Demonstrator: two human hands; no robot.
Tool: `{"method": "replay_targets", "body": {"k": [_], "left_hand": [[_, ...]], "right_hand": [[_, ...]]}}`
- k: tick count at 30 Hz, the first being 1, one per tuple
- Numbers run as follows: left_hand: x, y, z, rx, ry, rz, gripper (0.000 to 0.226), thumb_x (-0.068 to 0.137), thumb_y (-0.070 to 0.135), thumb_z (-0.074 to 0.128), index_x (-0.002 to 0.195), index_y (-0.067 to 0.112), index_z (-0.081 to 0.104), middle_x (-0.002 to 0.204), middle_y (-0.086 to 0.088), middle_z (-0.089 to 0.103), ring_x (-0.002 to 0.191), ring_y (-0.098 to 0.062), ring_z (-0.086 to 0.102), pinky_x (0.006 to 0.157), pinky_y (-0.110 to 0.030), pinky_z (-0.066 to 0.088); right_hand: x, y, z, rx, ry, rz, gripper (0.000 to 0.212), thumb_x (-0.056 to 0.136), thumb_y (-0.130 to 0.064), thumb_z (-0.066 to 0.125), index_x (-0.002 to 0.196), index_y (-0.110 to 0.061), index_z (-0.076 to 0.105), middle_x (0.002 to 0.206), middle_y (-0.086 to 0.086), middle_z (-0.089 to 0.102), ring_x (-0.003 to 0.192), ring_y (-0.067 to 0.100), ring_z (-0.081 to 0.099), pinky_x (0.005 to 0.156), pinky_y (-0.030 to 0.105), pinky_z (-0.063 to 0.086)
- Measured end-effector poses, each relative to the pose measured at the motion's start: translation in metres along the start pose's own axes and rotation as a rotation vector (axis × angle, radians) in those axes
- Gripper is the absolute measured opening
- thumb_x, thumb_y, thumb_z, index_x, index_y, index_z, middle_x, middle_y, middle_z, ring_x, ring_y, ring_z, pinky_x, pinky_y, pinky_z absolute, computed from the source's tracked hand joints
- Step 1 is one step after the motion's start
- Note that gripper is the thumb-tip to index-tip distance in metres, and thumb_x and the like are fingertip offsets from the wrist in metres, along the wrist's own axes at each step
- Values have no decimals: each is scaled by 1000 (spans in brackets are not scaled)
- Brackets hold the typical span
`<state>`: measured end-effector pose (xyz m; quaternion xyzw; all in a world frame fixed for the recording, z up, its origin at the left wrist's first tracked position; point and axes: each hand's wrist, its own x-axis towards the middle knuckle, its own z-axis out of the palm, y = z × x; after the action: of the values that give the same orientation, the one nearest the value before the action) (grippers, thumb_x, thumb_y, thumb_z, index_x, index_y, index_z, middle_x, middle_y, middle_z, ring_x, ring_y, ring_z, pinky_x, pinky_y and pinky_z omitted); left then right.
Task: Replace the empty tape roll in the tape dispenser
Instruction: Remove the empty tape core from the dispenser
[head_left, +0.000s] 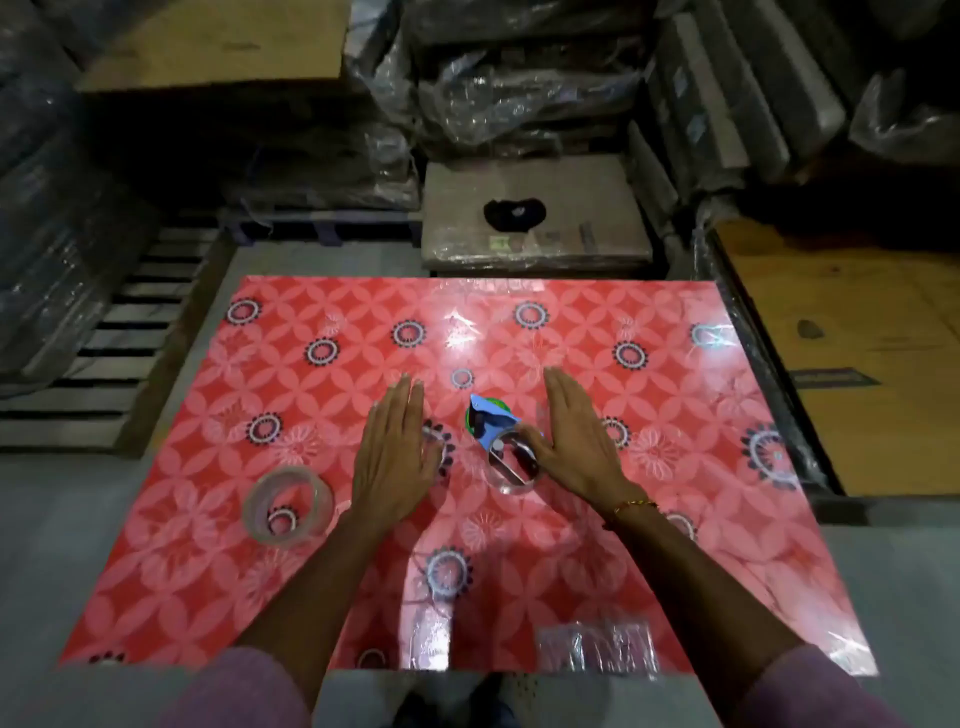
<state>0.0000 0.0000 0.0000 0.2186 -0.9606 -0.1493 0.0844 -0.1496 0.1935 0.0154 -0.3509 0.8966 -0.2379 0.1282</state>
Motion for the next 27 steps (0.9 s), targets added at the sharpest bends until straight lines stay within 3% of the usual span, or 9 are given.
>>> {"method": "replay_targets", "body": {"k": [4, 7, 11, 13, 17, 19, 22, 25, 27], "left_hand": [[-13, 12, 22, -16, -102, -22, 74, 97, 37, 43, 157, 10, 10, 166, -8, 6, 154, -21, 5, 125, -44, 10], [-19, 20, 38, -82, -145, -32, 75, 95, 47, 31, 158, 13, 7, 167, -5, 4, 154, -18, 1, 126, -43, 5], [-14, 26, 51, -187, -112, -64, 75, 98, 51, 33, 158, 17, 5, 167, -1, 5, 153, -14, 4, 124, -32, 1], [-9, 27, 56, -285, -70, -105, 70, 100, 47, 38, 158, 22, 6, 167, 3, 7, 152, -11, 6, 123, -32, 4], [10, 21, 66, -454, -7, -178, 73, 95, 50, 40, 157, 21, 14, 166, 0, 17, 152, -18, 15, 124, -43, 16], [18, 15, 72, -530, 45, -184, 75, 92, 55, 41, 156, 23, 18, 163, 0, 24, 149, -18, 23, 119, -39, 24], [20, 7, 88, -679, 94, -166, 74, 89, 62, 46, 153, 36, 20, 152, 9, 35, 139, -11, 37, 109, -30, 35], [17, -5, 104, -773, 109, -120, 69, 87, 60, 54, 148, 47, 25, 139, 16, 44, 130, -8, 46, 107, -36, 43], [16, -13, 109, -840, 140, -92, 62, 87, 56, 59, 143, 49, 33, 135, 11, 53, 124, -7, 53, 103, -36, 48]], "right_hand": [[-8, 19, 17, 114, -61, 66, 72, 103, -40, 53, 161, -10, 23, 164, 12, 32, 150, 28, 31, 119, 41, 28], [-14, 29, 35, 198, -39, 116, 61, 104, -41, 52, 153, -6, 39, 143, 16, 53, 130, 32, 50, 106, 40, 39], [-18, 34, 58, 334, 79, 104, 42, 98, -38, 48, 130, -13, 62, 113, 6, 63, 107, 27, 58, 85, 27, 34], [-17, 35, 69, 390, 160, 118, 35, 98, -33, 48, 125, -17, 64, 108, -1, 61, 103, 22, 56, 83, 27, 34], [-12, 36, 86, 476, 317, 141, 24, 99, -24, 49, 115, -19, 68, 103, -4, 63, 98, 19, 56, 89, 40, 44], [-7, 36, 93, 501, 370, 113, 22, 102, -20, 50, 113, -18, 69, 103, -3, 65, 99, 21, 58, 90, 43, 46], [1, 37, 101, 553, 385, 90, 24, 103, -21, 49, 113, -17, 71, 104, -3, 67, 101, 23, 61, 91, 48, 48], [7, 37, 107, 586, 363, 40, 25, 102, -24, 49, 110, -24, 72, 100, -9, 67, 98, 18, 63, 88, 47, 51], [5, 40, 111, 609, 367, -4, 24, 102, -22, 50, 109, -29, 72, 99, -11, 68, 94, 14, 65, 84, 43, 53]]}}
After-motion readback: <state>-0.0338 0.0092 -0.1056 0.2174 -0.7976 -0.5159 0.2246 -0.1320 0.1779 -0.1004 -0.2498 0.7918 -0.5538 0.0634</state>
